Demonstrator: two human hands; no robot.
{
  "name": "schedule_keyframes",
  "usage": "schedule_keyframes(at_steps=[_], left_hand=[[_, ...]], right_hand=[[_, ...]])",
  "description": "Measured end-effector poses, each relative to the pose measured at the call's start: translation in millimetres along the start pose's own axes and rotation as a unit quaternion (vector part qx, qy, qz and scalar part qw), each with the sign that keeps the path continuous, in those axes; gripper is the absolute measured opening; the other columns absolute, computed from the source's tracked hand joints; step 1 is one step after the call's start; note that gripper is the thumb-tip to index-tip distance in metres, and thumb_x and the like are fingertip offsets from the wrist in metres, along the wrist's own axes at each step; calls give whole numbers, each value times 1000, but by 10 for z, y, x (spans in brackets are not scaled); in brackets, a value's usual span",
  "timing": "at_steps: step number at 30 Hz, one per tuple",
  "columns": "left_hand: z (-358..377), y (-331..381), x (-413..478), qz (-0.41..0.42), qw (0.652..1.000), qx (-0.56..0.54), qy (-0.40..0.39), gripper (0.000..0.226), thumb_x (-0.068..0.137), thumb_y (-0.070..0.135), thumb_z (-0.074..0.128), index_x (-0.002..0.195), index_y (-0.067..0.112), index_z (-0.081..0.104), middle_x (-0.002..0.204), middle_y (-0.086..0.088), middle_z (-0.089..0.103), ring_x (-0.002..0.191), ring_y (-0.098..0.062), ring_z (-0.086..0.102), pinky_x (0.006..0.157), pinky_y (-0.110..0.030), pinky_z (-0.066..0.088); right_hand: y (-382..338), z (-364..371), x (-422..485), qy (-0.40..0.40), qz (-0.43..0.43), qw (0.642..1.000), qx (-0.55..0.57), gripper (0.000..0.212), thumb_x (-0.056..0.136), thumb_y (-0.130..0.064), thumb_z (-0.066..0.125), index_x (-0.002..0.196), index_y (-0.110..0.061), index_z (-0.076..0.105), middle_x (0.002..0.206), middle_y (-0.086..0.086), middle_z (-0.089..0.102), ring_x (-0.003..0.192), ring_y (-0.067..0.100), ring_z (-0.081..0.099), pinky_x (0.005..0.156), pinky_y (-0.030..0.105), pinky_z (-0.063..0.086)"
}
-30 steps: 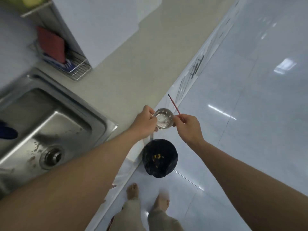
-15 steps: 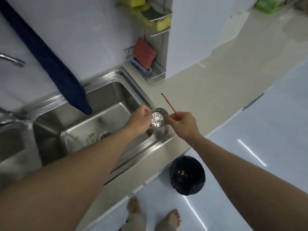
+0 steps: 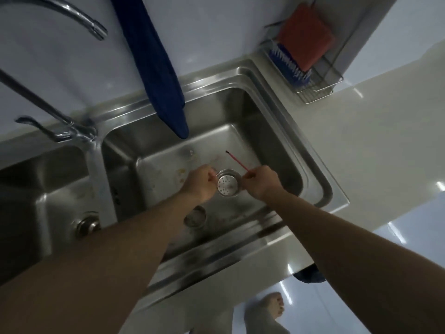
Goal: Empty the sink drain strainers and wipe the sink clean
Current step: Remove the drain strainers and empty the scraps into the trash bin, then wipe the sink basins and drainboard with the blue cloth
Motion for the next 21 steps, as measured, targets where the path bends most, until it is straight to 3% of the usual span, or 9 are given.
schedule_keyframes(at_steps=[2,5,9,17,21], left_hand=[[99,-169,96,-11,1000,12,-11,11,91,9,56,89,6,67,93,-7,68,93,-27,64,71,-24,42],[280,-407,215,-40,998,24,-42,13,92,14,55,96,12,68,104,-11,70,100,-29,64,84,-32,50],[504,-640,304,-43,994,54,-82,16,95,16,55,101,9,68,110,-14,69,105,-32,63,88,-35,50],[705,-872,302,-47,984,92,-147,21,96,13,50,97,11,71,104,-12,70,101,-29,64,80,-32,48],[639,-811,260,-25,985,93,-146,25,98,14,49,113,13,69,116,-12,68,111,-30,62,94,-37,51]], right_hand=[[11,158,116,-15,16,999,-30,20,85,-30,73,96,-14,78,88,4,72,92,22,67,82,28,51],[95,392,302,-36,47,997,-44,34,85,-31,75,109,-8,72,109,13,72,107,29,66,96,39,54],[280,632,473,-58,86,993,-65,26,89,-27,69,104,-6,74,104,14,72,101,29,68,92,39,56],[442,809,476,-98,126,985,-69,35,89,-27,68,118,-8,69,111,13,68,102,29,66,85,34,56],[413,686,440,-84,121,987,-60,34,86,-28,75,116,-11,71,111,9,70,97,22,66,79,28,54]])
Point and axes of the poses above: each hand's wrist, its own x-axis towards the middle knuckle, its own z-axis out of the palm, y = z × x, the point moved 6 cm from there along x, towards the middle knuckle
